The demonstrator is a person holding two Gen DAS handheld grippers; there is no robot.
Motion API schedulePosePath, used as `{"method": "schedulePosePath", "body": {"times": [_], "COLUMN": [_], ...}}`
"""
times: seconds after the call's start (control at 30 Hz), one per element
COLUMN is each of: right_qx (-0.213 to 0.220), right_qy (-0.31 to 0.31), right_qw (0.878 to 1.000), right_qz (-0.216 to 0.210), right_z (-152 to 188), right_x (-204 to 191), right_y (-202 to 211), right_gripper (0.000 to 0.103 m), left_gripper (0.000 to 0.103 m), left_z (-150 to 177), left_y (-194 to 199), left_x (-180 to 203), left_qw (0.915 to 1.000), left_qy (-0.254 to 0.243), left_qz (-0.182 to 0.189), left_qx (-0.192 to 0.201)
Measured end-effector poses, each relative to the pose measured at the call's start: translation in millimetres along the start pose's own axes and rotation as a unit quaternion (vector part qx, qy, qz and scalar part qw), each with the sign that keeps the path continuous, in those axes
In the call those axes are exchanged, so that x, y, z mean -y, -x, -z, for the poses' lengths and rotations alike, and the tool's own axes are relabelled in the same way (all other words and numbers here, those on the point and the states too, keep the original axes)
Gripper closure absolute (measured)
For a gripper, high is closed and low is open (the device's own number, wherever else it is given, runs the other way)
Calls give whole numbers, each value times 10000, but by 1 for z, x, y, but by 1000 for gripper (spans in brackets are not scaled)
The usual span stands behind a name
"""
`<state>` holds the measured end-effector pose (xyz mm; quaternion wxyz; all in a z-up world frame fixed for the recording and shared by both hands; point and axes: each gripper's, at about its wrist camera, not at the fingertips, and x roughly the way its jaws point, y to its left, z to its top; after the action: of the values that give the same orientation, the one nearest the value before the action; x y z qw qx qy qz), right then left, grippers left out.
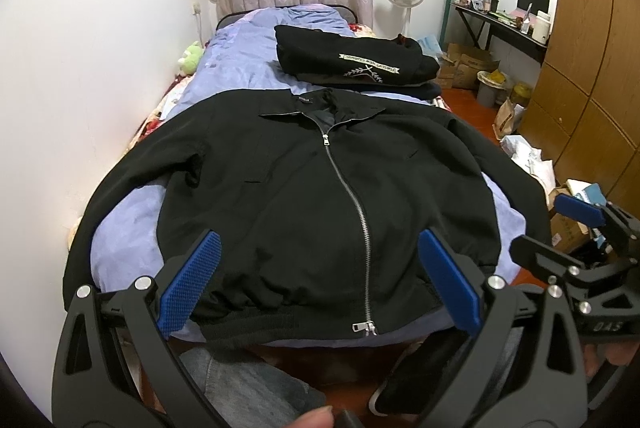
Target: Fold large clothes
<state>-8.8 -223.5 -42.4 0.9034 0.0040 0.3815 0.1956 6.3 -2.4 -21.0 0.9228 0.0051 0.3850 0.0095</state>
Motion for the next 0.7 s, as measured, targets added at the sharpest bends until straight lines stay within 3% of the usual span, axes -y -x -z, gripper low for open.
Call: {"method": "schedulePosePath", "body": {"times": [0.3, 0.6, 0.7], "right_qx": [-30, 145, 268], "right_qy": [-8, -136, -607], "right_qw": [9999, 9981, 9922], "right_qz": [-108, -582, -1057], "right_z": [7, 18, 24], "right_x": [8, 29, 60], "right_y": [-3, -3, -1], "right_gripper": [5, 5, 5], "left_gripper": [6, 6, 6], "left_z": [4, 9, 13], "left_y": [1, -3, -6], "left_x": [3, 18, 33], "left_qw": [9991, 9980, 9966], "left_qy": [-293, -427, -580], "left_qz": [-130, 384, 504], "left_qx": [277, 248, 295]}}
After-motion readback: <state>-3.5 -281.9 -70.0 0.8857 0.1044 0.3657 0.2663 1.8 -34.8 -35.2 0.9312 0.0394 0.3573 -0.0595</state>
